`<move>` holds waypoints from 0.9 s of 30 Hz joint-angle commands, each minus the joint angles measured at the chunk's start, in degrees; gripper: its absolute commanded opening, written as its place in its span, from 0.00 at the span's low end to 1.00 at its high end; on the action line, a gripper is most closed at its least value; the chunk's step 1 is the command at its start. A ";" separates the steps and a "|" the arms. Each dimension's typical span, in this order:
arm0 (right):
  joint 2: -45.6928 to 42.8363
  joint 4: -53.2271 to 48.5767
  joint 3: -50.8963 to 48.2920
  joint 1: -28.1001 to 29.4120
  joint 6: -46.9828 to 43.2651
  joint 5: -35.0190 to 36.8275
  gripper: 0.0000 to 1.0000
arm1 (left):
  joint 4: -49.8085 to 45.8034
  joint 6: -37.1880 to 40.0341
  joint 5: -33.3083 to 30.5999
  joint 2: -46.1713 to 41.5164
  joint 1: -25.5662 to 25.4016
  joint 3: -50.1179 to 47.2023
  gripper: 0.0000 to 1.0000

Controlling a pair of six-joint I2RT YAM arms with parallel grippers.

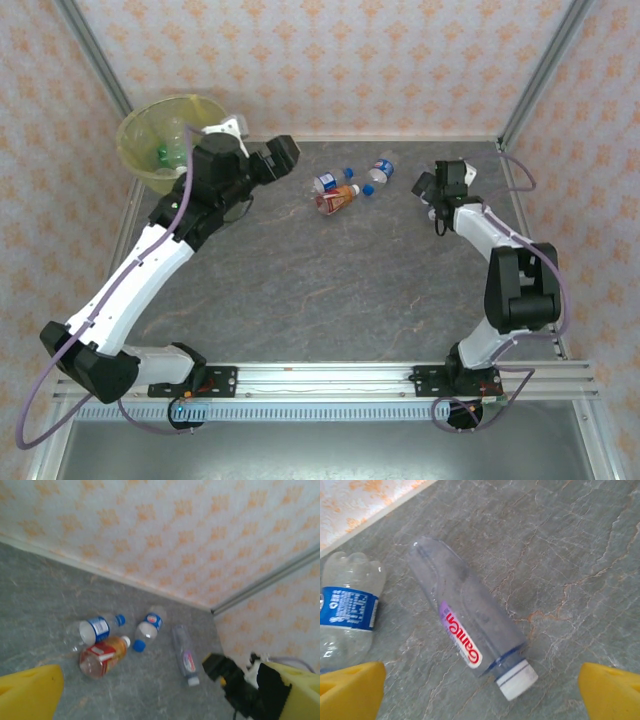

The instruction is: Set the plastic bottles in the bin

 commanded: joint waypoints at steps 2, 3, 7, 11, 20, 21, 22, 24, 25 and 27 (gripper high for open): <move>5.24 0.60 5.65 -0.44 -3.02 -4.05 0.94 | 1.54 1.01 -1.77 -0.61 -2.35 -0.18 0.99; 6.76 0.21 6.88 -0.63 -3.32 -4.27 0.93 | 1.27 1.13 -1.75 -0.55 -2.66 -0.04 0.99; 11.63 -0.88 10.90 -1.70 -3.81 -5.51 0.89 | 1.07 1.83 -2.09 -0.90 -2.86 0.47 0.99; 15.99 -3.10 15.14 -1.83 -4.83 -4.97 0.89 | 1.87 1.71 -2.54 -1.28 -2.91 0.18 0.99; 19.52 -3.98 16.77 -1.96 -5.82 -6.08 0.85 | 0.04 3.02 -2.98 1.24 -2.89 3.09 0.99; 19.65 -3.80 16.54 -2.01 -5.79 -6.73 0.84 | 0.17 3.09 -2.97 1.47 -2.92 3.13 0.99; 19.63 -3.56 16.31 -2.01 -5.76 -7.19 0.83 | 0.36 3.26 -2.98 1.67 -2.92 3.16 0.99; 19.73 -3.44 15.80 -2.01 -5.68 -7.85 0.82 | 0.45 3.60 -2.72 2.24 -2.89 3.41 0.99; 19.87 -3.16 15.54 -2.02 -5.71 -8.34 0.81 | 0.53 3.76 -2.63 2.58 -2.84 3.58 0.99; 20.17 -3.06 15.23 -2.01 -5.68 -8.59 0.80 | 0.70 3.99 -2.54 3.10 -2.82 3.86 0.99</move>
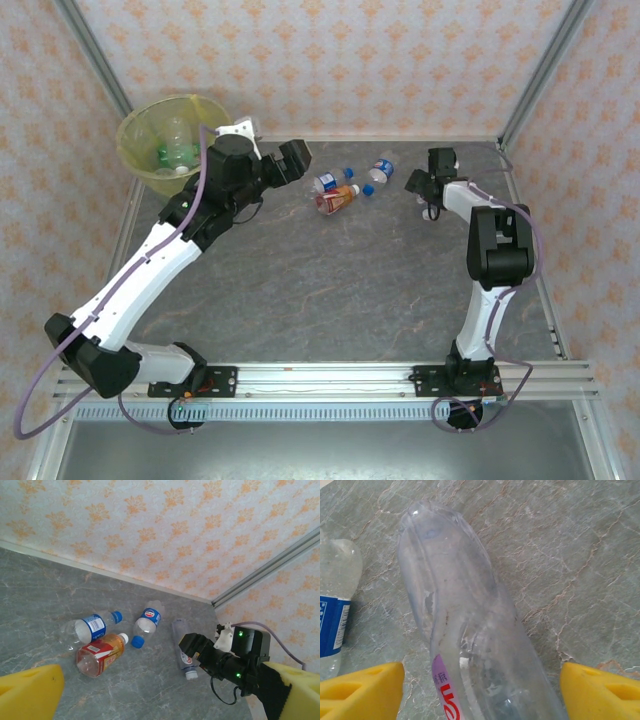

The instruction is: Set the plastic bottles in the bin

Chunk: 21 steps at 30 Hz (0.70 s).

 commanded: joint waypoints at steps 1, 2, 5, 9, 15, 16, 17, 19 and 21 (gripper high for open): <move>1.59 -0.45 0.08 -0.32 -0.65 -0.71 0.80 | 0.79 1.84 -0.46 1.33 -0.34 2.40 0.99; 1.82 -0.41 0.00 -0.32 -0.62 -0.64 0.80 | 0.93 1.96 -0.32 1.64 -0.27 2.60 0.99; 2.42 -0.77 0.22 -0.32 -0.58 -0.42 0.80 | 0.80 2.38 0.32 2.66 -0.26 3.54 0.99; 2.24 -0.73 -0.36 -0.32 -0.39 -1.45 0.82 | 0.41 2.76 0.31 3.30 -0.26 4.21 0.99; 2.30 -0.31 -1.02 -0.32 -0.28 -1.93 0.78 | 0.71 2.76 0.60 3.71 -0.26 4.02 0.99; 2.50 -0.41 -1.07 -0.32 -0.25 -1.96 0.76 | 0.62 2.77 0.67 3.88 -0.26 4.03 0.99; 2.53 -0.45 -1.08 -0.32 -0.19 -2.11 0.74 | 0.55 2.76 0.75 3.87 -0.26 3.99 0.99; 2.51 -0.76 -1.62 -0.32 0.26 -2.79 0.72 | 0.44 2.76 0.75 3.75 -0.26 3.94 0.99; 2.18 -0.65 -2.54 -0.32 0.42 -3.36 0.73 | 0.27 2.68 0.58 3.65 -0.26 3.88 0.99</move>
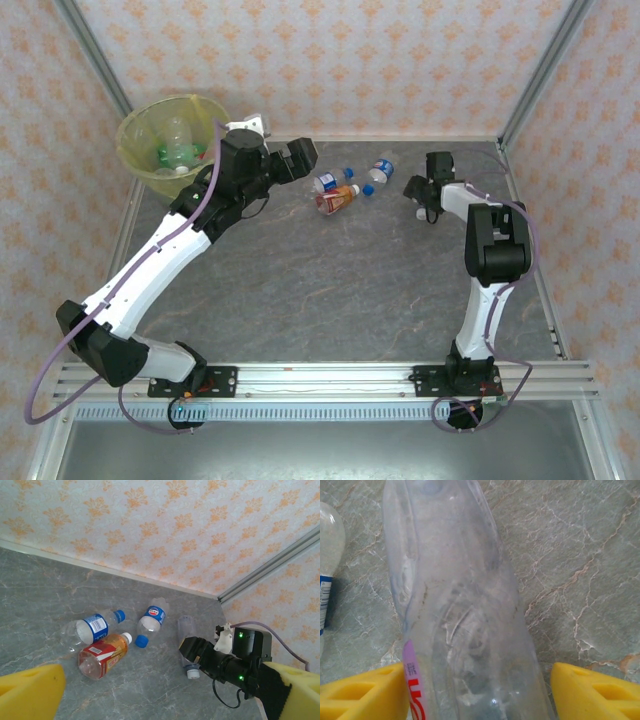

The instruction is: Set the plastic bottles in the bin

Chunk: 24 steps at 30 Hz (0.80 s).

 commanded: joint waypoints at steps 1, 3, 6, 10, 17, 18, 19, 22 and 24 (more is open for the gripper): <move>-0.29 -0.32 -2.34 -0.32 0.45 -0.56 0.74 | 0.29 1.43 0.29 -0.07 -0.26 1.57 0.99; -0.77 -0.08 -3.15 -0.32 0.43 0.12 0.76 | 0.25 1.34 0.03 -0.21 -0.26 1.53 0.99; -1.12 -0.03 -3.85 -0.32 0.28 -0.49 0.78 | 0.20 1.25 -0.26 -0.47 -0.26 1.39 0.99; -1.27 0.42 -4.28 -0.23 -0.08 -0.10 0.76 | 0.16 1.12 -0.28 -1.05 -0.26 0.82 0.99; -1.30 0.72 -4.86 -0.08 -0.06 -0.55 0.64 | 1.58 0.67 0.11 -3.43 0.15 -2.03 0.99; -1.64 0.84 -5.14 0.02 -0.15 -0.55 0.61 | 1.99 0.39 0.23 -3.79 0.42 -2.42 0.99; -2.02 1.02 -5.50 0.11 -0.27 -0.38 0.58 | 2.22 0.30 0.29 -4.14 0.69 -2.65 0.99; -3.44 1.43 -6.53 0.38 -0.12 0.57 0.56 | 2.56 0.02 0.69 -4.65 1.51 -3.14 0.99; -5.07 1.99 -7.65 0.62 -0.02 1.04 0.56 | 3.38 -0.68 1.86 -4.99 2.31 -3.73 0.99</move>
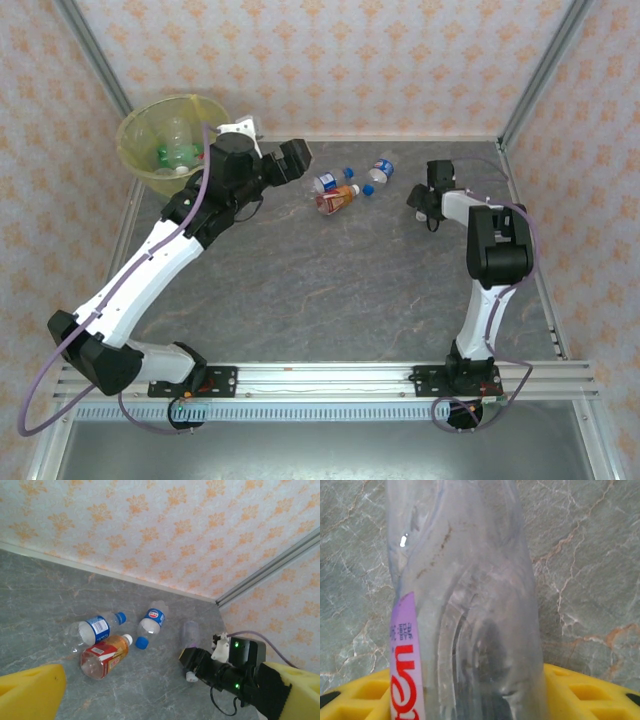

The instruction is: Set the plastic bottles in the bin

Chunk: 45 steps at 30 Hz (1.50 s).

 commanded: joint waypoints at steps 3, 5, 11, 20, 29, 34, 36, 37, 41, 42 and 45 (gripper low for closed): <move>-5.96 -0.40 -3.76 1.06 0.39 1.16 0.54 | 3.60 -1.99 3.39 -2.01 2.36 -2.43 0.99; -7.73 -0.08 -4.65 1.38 0.39 1.49 0.51 | 3.83 -2.35 4.45 -1.88 2.86 -2.52 0.99; -14.60 0.53 -8.80 2.80 0.99 2.11 0.50 | 5.35 -3.59 6.67 -1.77 4.05 -3.55 0.99; -28.36 1.00 -14.98 6.15 2.20 2.43 0.49 | 7.15 -4.94 9.97 -0.08 4.66 -2.96 0.99; -41.31 -0.12 -17.38 8.75 2.28 1.18 0.48 | 9.42 -6.94 13.51 1.92 4.73 -2.63 0.97; -48.40 0.53 -17.45 13.97 -0.11 1.19 0.48 | 13.19 -9.08 18.38 3.58 4.75 -2.38 0.94; -50.21 0.63 -17.02 17.08 -1.11 2.30 0.48 | 14.82 -9.99 20.39 4.38 4.73 -2.02 0.93; -50.80 0.55 -16.69 18.78 -1.55 3.15 0.48 | 15.92 -10.47 21.64 4.86 4.73 -1.88 0.92; -51.38 -0.63 -14.56 25.85 -3.49 6.94 0.48 | 19.64 -11.96 26.52 6.96 4.25 -0.84 0.89; -51.34 -0.68 -14.06 27.36 -4.16 7.80 0.48 | 19.81 -11.85 27.48 7.59 4.01 -0.16 0.88; -51.07 -0.81 -12.81 32.22 -5.98 10.78 0.48 | 19.13 -10.50 29.42 9.65 2.40 2.37 0.87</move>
